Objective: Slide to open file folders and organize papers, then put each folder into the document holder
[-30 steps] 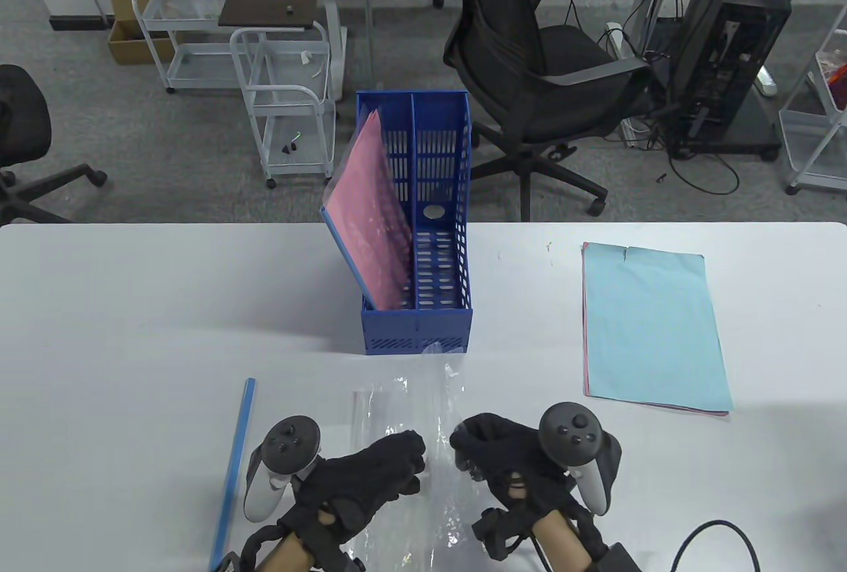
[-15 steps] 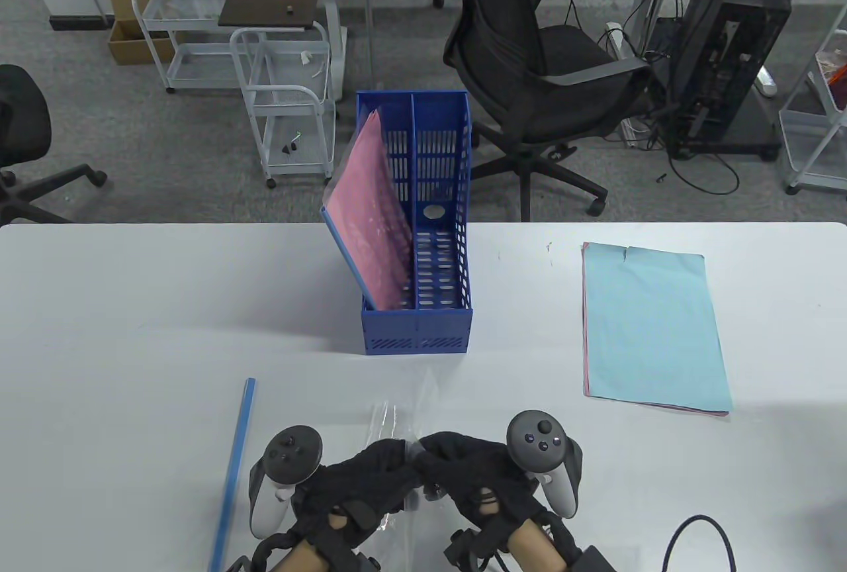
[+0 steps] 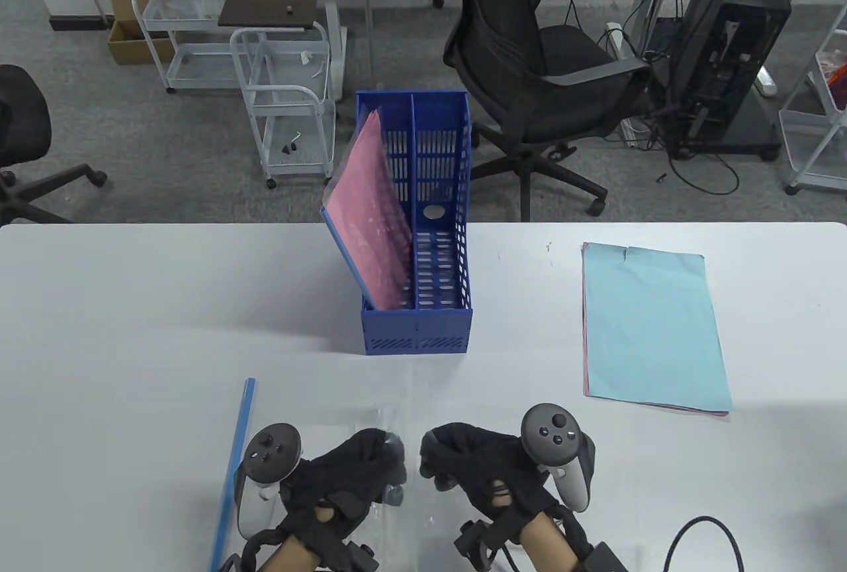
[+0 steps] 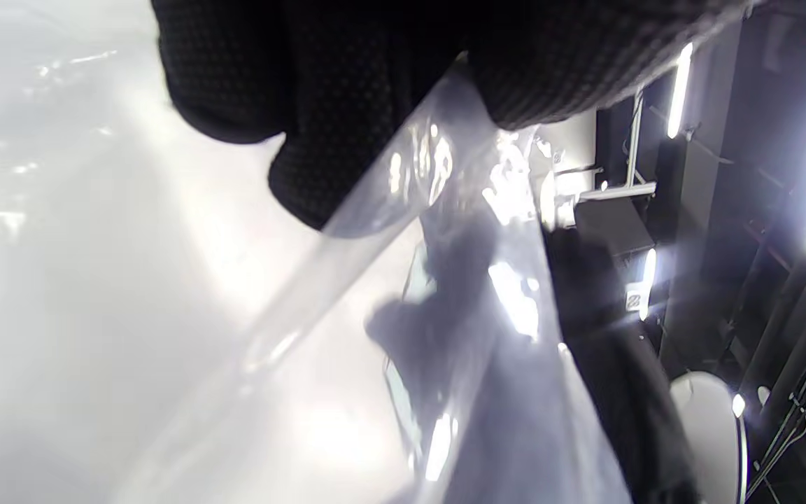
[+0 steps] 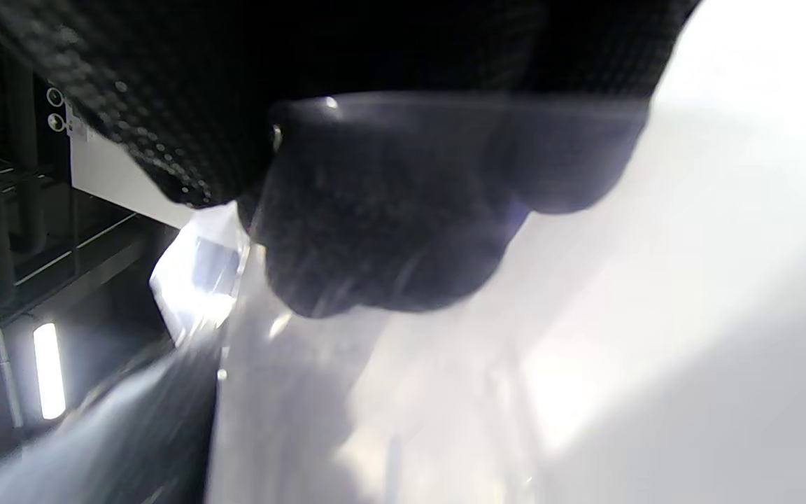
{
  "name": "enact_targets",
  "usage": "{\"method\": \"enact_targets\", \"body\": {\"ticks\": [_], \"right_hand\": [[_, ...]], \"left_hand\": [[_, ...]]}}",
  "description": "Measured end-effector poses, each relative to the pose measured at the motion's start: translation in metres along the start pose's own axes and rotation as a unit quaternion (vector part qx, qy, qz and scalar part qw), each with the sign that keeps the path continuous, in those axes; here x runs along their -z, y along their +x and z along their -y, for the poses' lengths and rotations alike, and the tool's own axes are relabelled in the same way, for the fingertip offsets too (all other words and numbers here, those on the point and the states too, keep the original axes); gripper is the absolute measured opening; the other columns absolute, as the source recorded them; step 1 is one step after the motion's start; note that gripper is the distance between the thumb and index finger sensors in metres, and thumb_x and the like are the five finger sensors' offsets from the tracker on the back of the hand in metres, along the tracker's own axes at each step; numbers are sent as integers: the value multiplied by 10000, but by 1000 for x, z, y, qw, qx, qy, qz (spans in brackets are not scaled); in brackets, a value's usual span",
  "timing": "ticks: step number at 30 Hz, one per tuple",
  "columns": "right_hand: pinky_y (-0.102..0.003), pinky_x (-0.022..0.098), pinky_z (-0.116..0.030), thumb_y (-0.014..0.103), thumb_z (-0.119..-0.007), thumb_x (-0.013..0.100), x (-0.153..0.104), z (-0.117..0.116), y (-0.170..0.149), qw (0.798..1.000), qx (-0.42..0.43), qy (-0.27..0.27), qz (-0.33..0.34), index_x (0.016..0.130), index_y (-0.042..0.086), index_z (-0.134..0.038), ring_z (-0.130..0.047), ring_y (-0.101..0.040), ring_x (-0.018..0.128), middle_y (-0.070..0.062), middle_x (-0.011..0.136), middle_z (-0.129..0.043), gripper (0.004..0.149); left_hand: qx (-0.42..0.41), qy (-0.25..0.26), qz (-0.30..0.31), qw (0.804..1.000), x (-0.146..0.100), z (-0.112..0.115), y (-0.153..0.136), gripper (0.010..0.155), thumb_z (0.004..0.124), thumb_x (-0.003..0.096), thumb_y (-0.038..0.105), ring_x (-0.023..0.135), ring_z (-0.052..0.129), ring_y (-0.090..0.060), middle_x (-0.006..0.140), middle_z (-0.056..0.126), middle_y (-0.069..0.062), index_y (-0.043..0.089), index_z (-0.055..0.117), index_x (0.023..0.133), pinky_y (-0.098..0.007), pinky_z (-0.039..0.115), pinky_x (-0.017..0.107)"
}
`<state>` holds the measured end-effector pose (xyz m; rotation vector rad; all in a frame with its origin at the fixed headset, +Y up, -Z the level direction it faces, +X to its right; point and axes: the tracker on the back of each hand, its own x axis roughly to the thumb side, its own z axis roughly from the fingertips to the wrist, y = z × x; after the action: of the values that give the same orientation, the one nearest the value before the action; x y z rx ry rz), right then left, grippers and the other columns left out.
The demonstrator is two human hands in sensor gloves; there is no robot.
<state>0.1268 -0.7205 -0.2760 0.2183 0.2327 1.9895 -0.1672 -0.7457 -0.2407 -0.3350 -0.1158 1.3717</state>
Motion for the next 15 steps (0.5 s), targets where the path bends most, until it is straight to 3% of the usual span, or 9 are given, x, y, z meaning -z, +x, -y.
{"method": "enact_targets", "body": {"ticks": [4,8,11,15], "right_hand": [[-447,483,-860,428,-884,358,-6,49,-4,995,-84,-51,-29,700,188,-936,-1060,-179,352,-10,545,-1072,421],[-467,510,-840,425,-880,371,-9,95,-29,976,-148,-114,-111,713,186,-931,-1054,-200,391,-18,569,-1065,421],[-478,520,-831,424,-880,373,-9,112,-51,961,-172,-129,-175,713,179,-932,-1051,-214,404,-24,577,-1064,422],[-475,517,-834,426,-882,372,-6,116,-67,942,-207,-134,-228,704,167,-938,-1050,-211,387,-29,558,-1066,425]], "left_hand": [[18,44,12,999,-6,-33,6,413,844,434,409,407,1102,-166,667,1003,-49,216,891,796,-434,914,449],[34,79,-16,996,-9,-71,1,408,851,435,417,401,1102,-177,661,1009,-54,215,904,785,-441,910,449],[28,91,-52,994,-10,-93,-9,405,853,438,415,409,1101,-186,666,1011,-55,213,909,784,-445,907,455],[26,101,-91,990,-9,-112,-21,404,861,434,413,401,1105,-196,658,1021,-61,203,922,774,-452,907,452]]}}
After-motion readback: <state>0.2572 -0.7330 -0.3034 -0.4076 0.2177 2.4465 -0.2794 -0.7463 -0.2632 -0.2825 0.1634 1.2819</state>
